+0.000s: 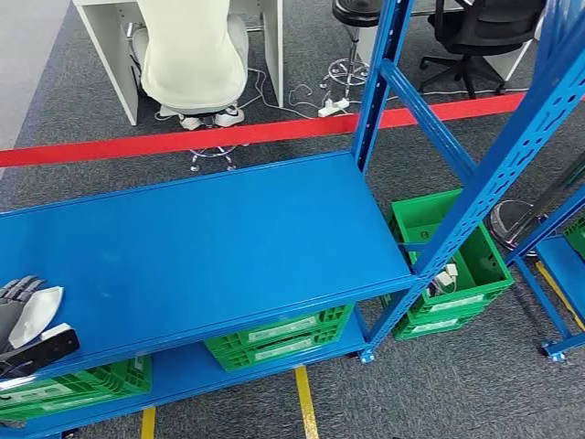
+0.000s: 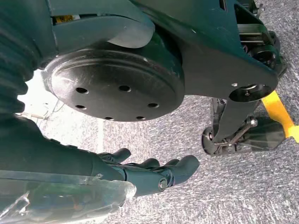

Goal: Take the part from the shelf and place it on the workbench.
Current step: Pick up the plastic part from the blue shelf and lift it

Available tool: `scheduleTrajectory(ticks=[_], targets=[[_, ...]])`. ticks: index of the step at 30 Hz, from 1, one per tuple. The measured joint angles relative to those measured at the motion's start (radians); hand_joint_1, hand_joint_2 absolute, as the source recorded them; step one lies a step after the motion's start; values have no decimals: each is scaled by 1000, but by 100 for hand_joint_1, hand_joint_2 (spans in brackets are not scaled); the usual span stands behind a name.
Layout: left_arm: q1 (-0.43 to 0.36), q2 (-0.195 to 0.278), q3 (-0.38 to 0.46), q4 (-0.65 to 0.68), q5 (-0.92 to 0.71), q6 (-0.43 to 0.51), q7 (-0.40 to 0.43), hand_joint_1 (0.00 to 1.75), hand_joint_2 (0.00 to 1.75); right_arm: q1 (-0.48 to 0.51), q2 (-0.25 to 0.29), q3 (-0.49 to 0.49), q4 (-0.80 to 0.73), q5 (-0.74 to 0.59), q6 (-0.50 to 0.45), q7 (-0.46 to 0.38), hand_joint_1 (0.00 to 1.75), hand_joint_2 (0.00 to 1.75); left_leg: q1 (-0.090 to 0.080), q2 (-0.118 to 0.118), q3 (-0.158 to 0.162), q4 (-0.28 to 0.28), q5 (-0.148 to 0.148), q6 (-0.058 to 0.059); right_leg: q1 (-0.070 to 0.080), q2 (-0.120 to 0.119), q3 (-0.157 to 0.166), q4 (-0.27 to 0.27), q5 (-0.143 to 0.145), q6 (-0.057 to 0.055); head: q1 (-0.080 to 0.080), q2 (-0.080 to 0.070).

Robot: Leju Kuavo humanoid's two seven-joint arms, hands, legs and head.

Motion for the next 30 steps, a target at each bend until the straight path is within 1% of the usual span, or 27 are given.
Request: scheduleTrajectory(ticks=[17, 22, 27, 28, 30], targets=[[-15, -35, -21, 26, -12, 70, -16, 175, 175, 0, 0, 0, 0, -7, 1, -1, 0, 175, 0, 0, 0, 0, 0, 0, 0, 0, 0, 0, 0, 0, 0, 0], [-21, -60, -20, 29, -37, 133, -40, 175, 175, 0, 0, 0, 0, -11, 0, -3, 0, 175, 0, 0, 0, 0, 0, 0, 0, 0, 0, 0, 0, 0, 0, 0], [-22, -96, -14, 30, -50, 193, -63, 175, 175, 1, 0, 0, 0, -13, 0, -3, 0, 175, 0, 0, 0, 0, 0, 0, 0, 0, 0, 0, 0, 0, 0, 0], [-22, -105, -11, 30, -52, 209, -72, 175, 175, 1, 0, 0, 0, -13, -1, -3, 0, 175, 0, 0, 0, 0, 0, 0, 0, 0, 0, 0, 0, 0, 0, 0], [-23, -133, 2, 30, -54, 280, -105, 175, 175, 1, 0, 0, 0, -14, -4, -4, 0, 175, 0, 0, 0, 0, 0, 0, 0, 0, 0, 0, 0, 0, 0, 0]])
